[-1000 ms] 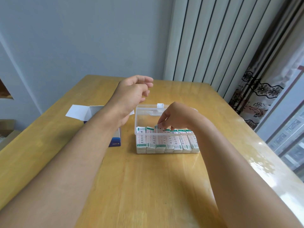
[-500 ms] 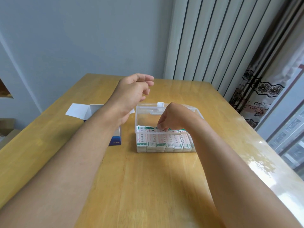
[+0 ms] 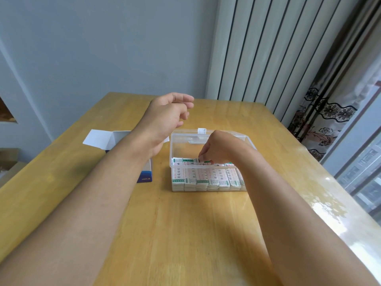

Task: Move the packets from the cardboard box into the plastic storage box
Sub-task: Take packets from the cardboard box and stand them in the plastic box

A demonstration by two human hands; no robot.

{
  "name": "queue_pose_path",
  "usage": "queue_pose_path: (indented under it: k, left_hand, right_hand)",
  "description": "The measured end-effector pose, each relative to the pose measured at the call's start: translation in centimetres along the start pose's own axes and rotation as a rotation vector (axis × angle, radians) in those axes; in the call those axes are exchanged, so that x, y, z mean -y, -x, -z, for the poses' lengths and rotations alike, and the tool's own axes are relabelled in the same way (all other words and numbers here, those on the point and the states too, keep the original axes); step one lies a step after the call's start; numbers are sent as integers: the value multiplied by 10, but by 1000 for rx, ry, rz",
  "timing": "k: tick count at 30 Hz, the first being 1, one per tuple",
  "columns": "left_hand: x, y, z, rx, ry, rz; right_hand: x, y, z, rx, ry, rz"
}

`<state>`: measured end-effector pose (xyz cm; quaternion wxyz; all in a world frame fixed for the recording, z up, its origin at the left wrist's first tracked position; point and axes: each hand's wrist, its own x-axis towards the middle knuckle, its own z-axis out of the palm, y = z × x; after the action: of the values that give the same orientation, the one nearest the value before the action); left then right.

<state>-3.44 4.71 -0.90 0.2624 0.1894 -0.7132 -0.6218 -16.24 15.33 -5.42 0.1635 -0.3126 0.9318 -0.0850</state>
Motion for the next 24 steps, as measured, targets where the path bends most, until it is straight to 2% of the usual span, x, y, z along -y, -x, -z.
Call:
queue_pose_path:
  k: [14, 20, 21, 24]
  left_hand:
    - [-2, 2, 1, -4, 1, 1]
    - [-8, 2, 11, -36, 47, -9]
    - [-8, 2, 13, -39, 52, -8]
    - [-10, 3, 16, -45, 59, -4]
  right_hand:
    - [-2, 7, 8, 2, 30, 18]
    - [-9, 25, 37, -313, -111, 104]
    - [-10, 26, 36, -292, -92, 102]
    - [-9, 25, 24, -95, 22, 63]
